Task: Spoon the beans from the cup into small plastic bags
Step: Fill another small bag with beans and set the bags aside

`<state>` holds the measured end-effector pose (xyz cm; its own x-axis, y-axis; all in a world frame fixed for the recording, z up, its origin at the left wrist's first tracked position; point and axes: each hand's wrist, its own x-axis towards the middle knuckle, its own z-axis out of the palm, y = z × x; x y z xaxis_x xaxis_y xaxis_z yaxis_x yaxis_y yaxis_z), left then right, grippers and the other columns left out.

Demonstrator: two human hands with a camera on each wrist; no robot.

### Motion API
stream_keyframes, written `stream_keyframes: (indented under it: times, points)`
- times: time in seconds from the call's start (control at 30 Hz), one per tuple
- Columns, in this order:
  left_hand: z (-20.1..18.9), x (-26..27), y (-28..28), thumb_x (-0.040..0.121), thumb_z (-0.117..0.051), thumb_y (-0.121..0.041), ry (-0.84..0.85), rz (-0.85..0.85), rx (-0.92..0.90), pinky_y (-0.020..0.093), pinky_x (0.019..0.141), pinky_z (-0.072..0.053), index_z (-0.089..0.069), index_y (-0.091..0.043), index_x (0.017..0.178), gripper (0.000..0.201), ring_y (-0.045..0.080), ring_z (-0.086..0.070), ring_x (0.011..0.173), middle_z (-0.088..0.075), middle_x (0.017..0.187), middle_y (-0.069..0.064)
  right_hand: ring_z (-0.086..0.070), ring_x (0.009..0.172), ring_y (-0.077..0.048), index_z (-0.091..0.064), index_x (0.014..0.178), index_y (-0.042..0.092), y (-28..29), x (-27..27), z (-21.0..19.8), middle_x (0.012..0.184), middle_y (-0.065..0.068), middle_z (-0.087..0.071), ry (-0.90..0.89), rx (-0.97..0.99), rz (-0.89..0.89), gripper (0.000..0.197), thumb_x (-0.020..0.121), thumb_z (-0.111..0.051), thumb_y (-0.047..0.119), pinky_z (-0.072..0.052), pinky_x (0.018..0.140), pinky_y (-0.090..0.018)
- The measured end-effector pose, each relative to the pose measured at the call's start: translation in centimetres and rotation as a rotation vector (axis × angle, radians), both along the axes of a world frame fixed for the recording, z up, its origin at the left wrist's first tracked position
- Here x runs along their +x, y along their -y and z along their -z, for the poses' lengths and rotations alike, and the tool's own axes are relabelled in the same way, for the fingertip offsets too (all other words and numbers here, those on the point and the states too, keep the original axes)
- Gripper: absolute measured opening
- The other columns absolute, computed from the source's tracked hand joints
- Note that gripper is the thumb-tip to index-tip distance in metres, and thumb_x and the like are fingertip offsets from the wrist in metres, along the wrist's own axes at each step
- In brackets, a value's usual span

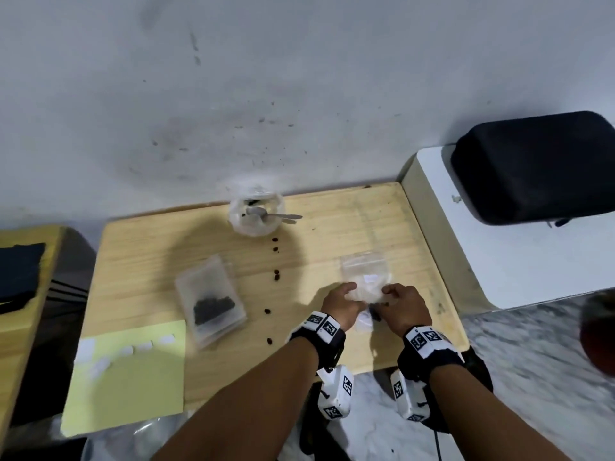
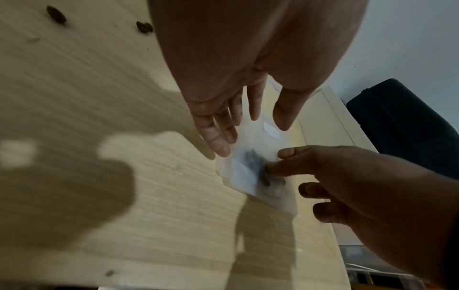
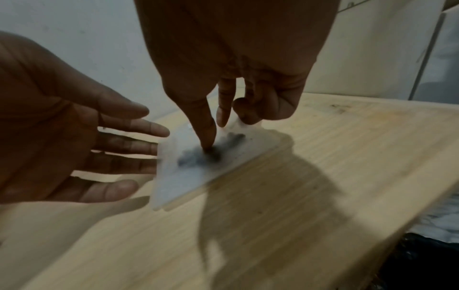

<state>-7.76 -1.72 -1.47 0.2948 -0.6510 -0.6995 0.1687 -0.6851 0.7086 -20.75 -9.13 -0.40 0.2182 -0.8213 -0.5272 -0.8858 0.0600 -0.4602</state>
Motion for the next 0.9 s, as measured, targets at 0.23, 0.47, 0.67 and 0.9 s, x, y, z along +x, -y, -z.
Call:
stream_keyframes:
  times: [0.23,0.47,0.67,0.9]
  points:
    - [-1.8,3.4,-2.9,0.084,-0.067,-0.015,0.06,-0.205,-0.122,0.039,0.09,-0.051,-0.06,-0.027,0.117,0.036,0.018,-0.058,0.11,-0.058,0.124,0.0,-0.06,0.104,-0.028,-0.062,0.114,0.024,-2.5,3.0,-1.4,0.13,-0.003,-0.05,0.163,-0.25,-0.01,0.037,0.078,-0.073,0.021,-0.044,0.078,-0.03]
    - [-3.4,12.6,-11.9,0.087,-0.064,-0.012,0.225,-0.528,-0.156,0.038,0.08,-0.051,-0.062,-0.029,0.096,0.02,0.025,-0.061,0.09,-0.063,0.103,0.0,-0.061,0.103,-0.017,-0.058,0.084,0.033,-8.2,14.0,-2.5,0.107,0.006,-0.065,0.369,-0.081,-0.276,0.022,0.079,-0.074,0.018,-0.041,0.084,-0.021]
    - [-3.0,19.1,-19.0,0.086,-0.064,-0.018,0.401,-0.73,0.025,0.026,0.075,-0.043,-0.065,-0.02,0.104,0.017,0.021,-0.058,0.091,-0.06,0.111,0.002,-0.056,0.118,-0.019,-0.06,0.124,0.027,-11.9,21.9,-1.8,0.124,0.0,-0.058,0.229,0.137,-0.548,0.044,0.083,-0.073,0.03,-0.042,0.09,-0.024]
    - [-0.8,21.7,-20.7,0.083,-0.067,-0.019,0.222,-0.563,0.14,0.03,0.081,-0.048,-0.062,-0.017,0.116,0.033,0.028,-0.058,0.107,-0.06,0.123,0.008,-0.054,0.125,-0.028,-0.043,0.145,0.012,-13.5,26.3,-0.6,0.144,-0.01,-0.051,0.018,0.18,-0.484,0.076,0.08,-0.073,0.038,-0.045,0.098,-0.03]
